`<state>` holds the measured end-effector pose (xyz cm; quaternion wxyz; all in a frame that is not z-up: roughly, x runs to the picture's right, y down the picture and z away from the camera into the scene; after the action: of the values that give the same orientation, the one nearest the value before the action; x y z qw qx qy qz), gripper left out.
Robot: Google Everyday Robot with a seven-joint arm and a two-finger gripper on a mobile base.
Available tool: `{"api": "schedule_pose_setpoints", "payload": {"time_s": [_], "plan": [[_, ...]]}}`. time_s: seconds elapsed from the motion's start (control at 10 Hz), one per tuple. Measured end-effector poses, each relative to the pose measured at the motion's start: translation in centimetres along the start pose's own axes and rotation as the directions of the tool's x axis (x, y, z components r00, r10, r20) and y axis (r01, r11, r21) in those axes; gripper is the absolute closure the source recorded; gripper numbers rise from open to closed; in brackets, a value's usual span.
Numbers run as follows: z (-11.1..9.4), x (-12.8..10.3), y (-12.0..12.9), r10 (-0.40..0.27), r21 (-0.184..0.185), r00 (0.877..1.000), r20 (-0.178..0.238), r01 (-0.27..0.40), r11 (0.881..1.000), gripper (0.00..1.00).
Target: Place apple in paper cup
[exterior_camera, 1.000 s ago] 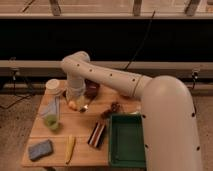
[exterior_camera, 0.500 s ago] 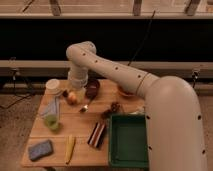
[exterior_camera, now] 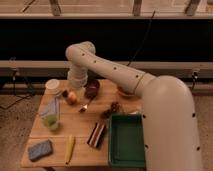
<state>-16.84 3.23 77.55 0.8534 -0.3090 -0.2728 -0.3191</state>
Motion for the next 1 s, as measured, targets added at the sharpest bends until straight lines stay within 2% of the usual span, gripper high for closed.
{"api": "schedule_pose_setpoints", "payload": {"time_s": [0.4,0.6,0.8,1.0], "plan": [[2.1,3.5,-8.0,-0.017,-0.006,1.000,-0.018,0.017,1.000,1.00],[2.8,3.6,-10.9,-0.028,0.003,0.999,-0.021,0.028,1.000,1.00],[3.2,3.8,-13.4,-0.031,0.030,0.999,-0.023,0.032,0.999,1.00],[3.5,2.9,-15.1,-0.044,0.067,0.999,-0.023,0.045,0.997,1.00]]}}
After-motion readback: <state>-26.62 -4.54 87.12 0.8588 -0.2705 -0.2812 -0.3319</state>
